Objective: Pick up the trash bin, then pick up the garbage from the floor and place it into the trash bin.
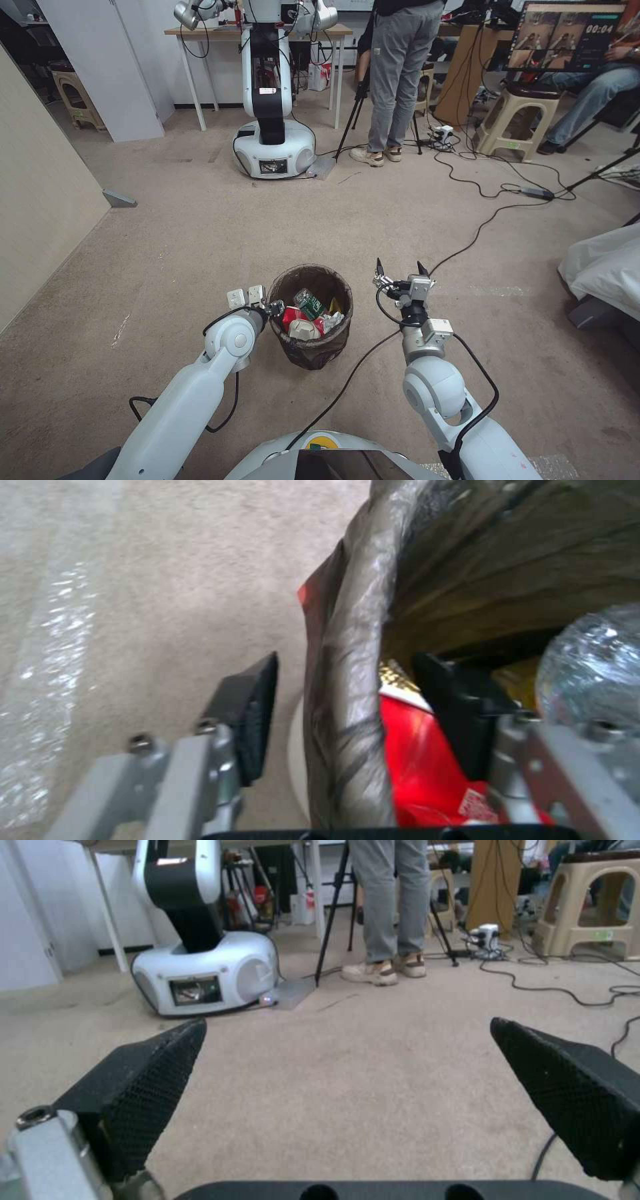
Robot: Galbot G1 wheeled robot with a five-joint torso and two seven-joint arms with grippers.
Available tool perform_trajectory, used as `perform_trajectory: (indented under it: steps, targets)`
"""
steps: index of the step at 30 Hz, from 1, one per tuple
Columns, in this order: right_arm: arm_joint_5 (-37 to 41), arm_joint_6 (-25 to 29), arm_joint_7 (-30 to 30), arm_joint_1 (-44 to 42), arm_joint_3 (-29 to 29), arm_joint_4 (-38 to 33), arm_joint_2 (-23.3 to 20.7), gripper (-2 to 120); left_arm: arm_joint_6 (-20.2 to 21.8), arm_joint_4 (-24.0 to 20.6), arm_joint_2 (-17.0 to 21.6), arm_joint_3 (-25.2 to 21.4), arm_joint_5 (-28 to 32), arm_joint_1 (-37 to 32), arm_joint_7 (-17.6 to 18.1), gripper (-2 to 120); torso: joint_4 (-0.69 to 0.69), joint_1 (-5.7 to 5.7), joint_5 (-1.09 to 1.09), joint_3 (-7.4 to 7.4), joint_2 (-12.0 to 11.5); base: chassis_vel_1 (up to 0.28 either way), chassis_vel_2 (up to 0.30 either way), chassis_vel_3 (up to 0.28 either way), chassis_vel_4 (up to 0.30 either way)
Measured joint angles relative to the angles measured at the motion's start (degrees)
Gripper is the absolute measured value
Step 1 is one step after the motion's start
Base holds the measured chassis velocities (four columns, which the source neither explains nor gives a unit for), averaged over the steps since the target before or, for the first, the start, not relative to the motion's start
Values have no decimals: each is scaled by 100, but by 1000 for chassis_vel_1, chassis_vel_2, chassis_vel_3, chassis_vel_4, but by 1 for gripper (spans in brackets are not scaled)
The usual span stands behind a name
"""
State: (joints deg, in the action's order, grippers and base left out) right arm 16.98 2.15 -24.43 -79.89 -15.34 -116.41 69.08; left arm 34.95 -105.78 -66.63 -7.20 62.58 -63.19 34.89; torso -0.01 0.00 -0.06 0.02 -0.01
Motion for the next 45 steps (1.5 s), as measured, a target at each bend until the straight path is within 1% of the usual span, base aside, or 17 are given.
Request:
perform_trajectory:
  steps: [4, 6, 7, 8, 9, 17, 19, 20, 23, 24, 28, 29, 32, 33, 36, 39, 45]
  targets:
    - [-25, 2, 2, -8, 10, 5, 56, 100, -62, -97, -8, 14, -35, 18, -93, 67, 0, 1, -4, 1, -1, 0, 0, 0, 0]
    - [-41, 2, 2, -10, 18, 7, 87, 100, -94, -221, -7, -23, -52, 39, -116, 75, -1, 0, 6, 0, -1, 0, 0, 0, 0]
    - [-51, 2, 3, -13, 23, 8, 108, 100, -108, -317, -5, -44, -81, 43, -124, 87, -1, 0, 5, 0, -1, 0, 0, 0, 0]
    - [-51, 2, 3, -13, 23, 8, 108, 100, -108, -317, -5, -44, -81, 43, -124, 87, -1, 0, 5, 0, -1, 0, 0, 0, 0]
    - [-60, 2, 3, -16, 22, 8, 133, 100, -134, -519, 13, -84, -205, 43, -134, 97, 0, 0, 4, -1, -1, 0, 0, 0, 0]
    - [-88, 2, 2, -18, -32, 9, 222, 100, -260, -890, 105, -228, -831, -57, -280, 100, 0, 0, 5, -1, -1, 0, 0, 0, 0]
    - [-162, 23, 9, -36, -150, 6, 279, 100, -595, -1164, 232, -425, -1856, -290, -543, 100, 1, 0, 6, -2, 0, 0, 0, 0, 0]
    - [-162, 23, 9, -36, -150, 6, 279, 100, -595, -1164, 232, -425, -1856, -290, -543, 100, 1, 0, 6, -2, 0, 0, 0, 0, 0]
    - [-268, 45, 33, -47, -424, 15, 354, 100, -1231, -1604, 318, -753, -3164, -868, -765, 100, 0, 0, 6, -2, 0, 0, 0, 0, 0]
    - [-268, 45, 33, -47, -424, 15, 354, 100, -1231, -1604, 318, -753, -3164, -868, -765, 100, 0, 0, 6, -2, 0, 0, 0, 0, 0]
    - [-364, 85, 51, -135, -710, 10, 421, 100, -1959, -1926, 227, -1144, -4215, -1803, -1034, 100, 3, 0, 6, -3, 0, 0, 0, 0, 0]
    - [-364, 85, 51, -135, -710, 10, 421, 100, -1959, -1926, 227, -1144, -4215, -1803, -1034, 100, 3, 0, 6, -3, 0, 0, 0, 0, 0]
    - [-541, 186, 111, -270, -932, 3, 495, 100, -2618, -1795, 40, -1302, -4905, -2252, -1243, 100, 1, 0, 6, -3, 0, 0, 0, 0, 0]
    - [-541, 186, 111, -270, -932, 3, 495, 100, -2618, -1795, 40, -1302, -4905, -2252, -1243, 100, 1, 0, 6, -3, 0, 0, 0, 0, 0]
    - [-834, 431, 206, -516, -1128, -34, 603, 100, -3581, -1397, -253, -1412, -5618, -2576, -1354, 100, 0, 0, 6, -3, 0, 0, 0, 0, 0]
    - [-974, 559, 215, -628, -1204, -32, 659, 100, -3870, -1237, -345, -1441, -5867, -2688, -1371, 100, 1, 0, 6, -3, 0, 0, 0, 0, 0]
    - [-1081, 566, 231, -702, -1250, -33, 690, 100, -3899, -1196, -358, -1445, -5914, -2708, -1371, 100, 1, 0, 6, -3, 0, 0, 0, 0, 0]
